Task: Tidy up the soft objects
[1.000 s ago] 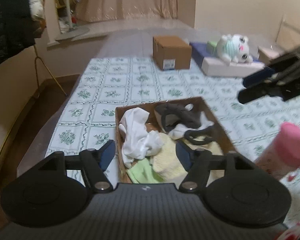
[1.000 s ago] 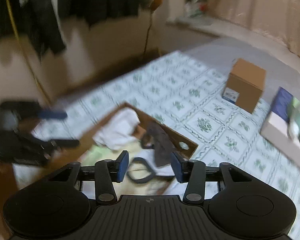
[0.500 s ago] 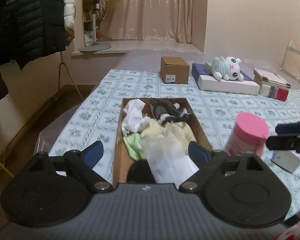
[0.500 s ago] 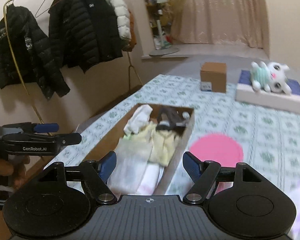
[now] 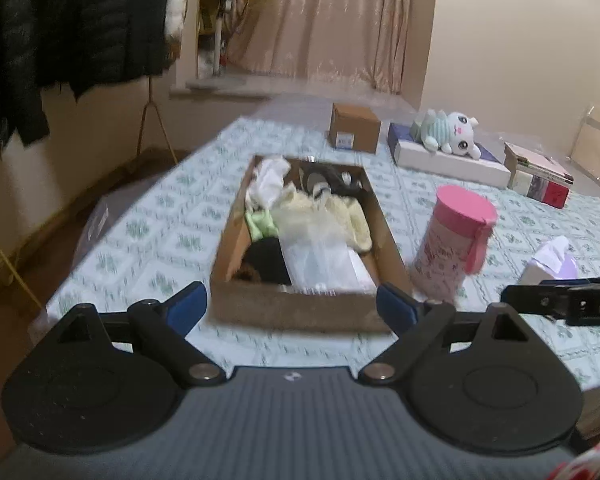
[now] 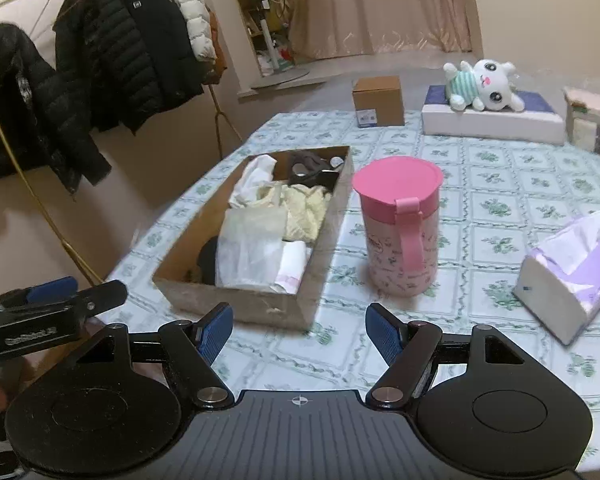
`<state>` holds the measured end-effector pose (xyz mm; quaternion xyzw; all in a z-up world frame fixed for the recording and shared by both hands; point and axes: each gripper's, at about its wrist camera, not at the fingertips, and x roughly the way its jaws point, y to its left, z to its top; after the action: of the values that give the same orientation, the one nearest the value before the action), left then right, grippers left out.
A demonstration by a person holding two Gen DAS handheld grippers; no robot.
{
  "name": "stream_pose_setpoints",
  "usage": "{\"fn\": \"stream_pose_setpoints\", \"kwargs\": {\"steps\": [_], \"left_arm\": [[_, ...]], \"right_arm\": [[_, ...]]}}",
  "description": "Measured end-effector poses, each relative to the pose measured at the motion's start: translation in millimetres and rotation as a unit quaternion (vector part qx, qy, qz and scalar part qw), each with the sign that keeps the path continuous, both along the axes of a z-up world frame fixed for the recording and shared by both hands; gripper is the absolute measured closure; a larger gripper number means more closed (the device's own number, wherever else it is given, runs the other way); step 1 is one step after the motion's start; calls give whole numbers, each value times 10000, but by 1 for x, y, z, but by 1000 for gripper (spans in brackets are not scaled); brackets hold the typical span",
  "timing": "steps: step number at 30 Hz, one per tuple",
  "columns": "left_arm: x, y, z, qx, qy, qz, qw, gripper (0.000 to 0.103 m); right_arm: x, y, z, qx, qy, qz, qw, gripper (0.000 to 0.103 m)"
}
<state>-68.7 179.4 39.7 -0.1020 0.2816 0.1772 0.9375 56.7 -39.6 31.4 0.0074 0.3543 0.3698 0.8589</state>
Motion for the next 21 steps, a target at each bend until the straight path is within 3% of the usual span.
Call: {"fn": "stream_pose_setpoints", "kwargs": {"steps": [7, 21], "left_arm": [[-5, -2, -6, -135, 353, 79, 9993, 13], [-1, -9, -7, -190, 618, -38, 9979, 13]], "right_arm": [[-13, 2, -2, -182, -9, 16, 9998, 30], [-26, 13, -9, -464, -86, 20, 9989, 30]]}}
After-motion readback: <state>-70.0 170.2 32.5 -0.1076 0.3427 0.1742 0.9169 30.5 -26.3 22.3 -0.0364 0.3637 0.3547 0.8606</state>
